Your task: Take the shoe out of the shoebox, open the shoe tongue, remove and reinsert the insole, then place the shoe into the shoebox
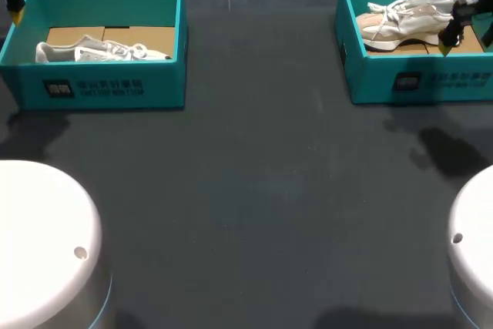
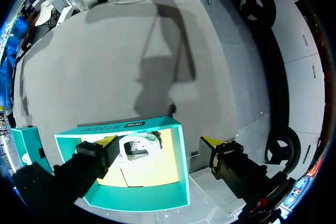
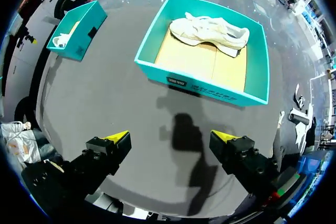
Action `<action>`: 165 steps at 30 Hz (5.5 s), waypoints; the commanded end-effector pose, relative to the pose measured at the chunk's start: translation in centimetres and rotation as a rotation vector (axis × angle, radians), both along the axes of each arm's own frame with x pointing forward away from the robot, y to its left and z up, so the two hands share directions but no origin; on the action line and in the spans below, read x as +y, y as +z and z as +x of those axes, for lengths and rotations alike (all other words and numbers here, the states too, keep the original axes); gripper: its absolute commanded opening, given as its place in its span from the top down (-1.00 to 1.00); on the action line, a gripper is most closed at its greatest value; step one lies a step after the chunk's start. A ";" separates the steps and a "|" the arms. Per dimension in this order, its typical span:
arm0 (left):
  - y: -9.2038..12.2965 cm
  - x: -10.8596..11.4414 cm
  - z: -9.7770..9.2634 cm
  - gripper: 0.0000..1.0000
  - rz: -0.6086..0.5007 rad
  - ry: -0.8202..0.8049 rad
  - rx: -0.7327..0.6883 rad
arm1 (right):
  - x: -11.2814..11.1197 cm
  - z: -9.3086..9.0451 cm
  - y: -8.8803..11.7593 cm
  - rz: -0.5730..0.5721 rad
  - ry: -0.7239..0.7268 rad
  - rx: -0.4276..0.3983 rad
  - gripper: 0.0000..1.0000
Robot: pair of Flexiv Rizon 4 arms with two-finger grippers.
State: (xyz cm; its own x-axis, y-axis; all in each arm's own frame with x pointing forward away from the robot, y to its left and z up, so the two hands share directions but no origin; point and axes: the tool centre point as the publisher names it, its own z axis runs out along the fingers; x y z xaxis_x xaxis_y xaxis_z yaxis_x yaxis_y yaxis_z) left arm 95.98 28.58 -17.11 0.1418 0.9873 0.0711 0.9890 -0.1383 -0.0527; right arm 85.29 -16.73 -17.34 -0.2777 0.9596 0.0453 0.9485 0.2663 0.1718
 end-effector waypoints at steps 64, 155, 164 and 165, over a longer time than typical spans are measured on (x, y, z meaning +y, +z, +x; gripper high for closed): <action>0.1 0.0 -0.1 -1.00 0.001 -0.001 -0.001 | -8.9 27.2 -5.7 -0.272 -0.161 0.064 -1.00; 0.1 0.0 -0.1 -1.00 0.001 -0.001 -0.001 | -16.3 32.2 -20.1 -0.213 -0.307 0.231 0.09; 0.1 0.0 -0.1 -1.00 0.001 -0.001 -0.001 | -16.2 31.9 -19.5 -0.227 -0.318 0.227 1.00; 0.1 0.0 -0.1 -1.00 0.001 -0.001 -0.001 | -16.2 31.9 -19.4 -0.228 -0.319 0.226 1.00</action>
State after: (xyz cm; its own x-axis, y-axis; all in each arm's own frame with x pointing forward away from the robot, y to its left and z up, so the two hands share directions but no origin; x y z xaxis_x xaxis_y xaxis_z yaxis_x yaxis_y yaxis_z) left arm 95.98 28.57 -17.08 0.1418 0.9873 0.0713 0.9890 -0.1382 -0.0529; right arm 116.54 -33.01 -36.99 0.0244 0.9883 -0.1504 0.9984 -0.0318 -0.0468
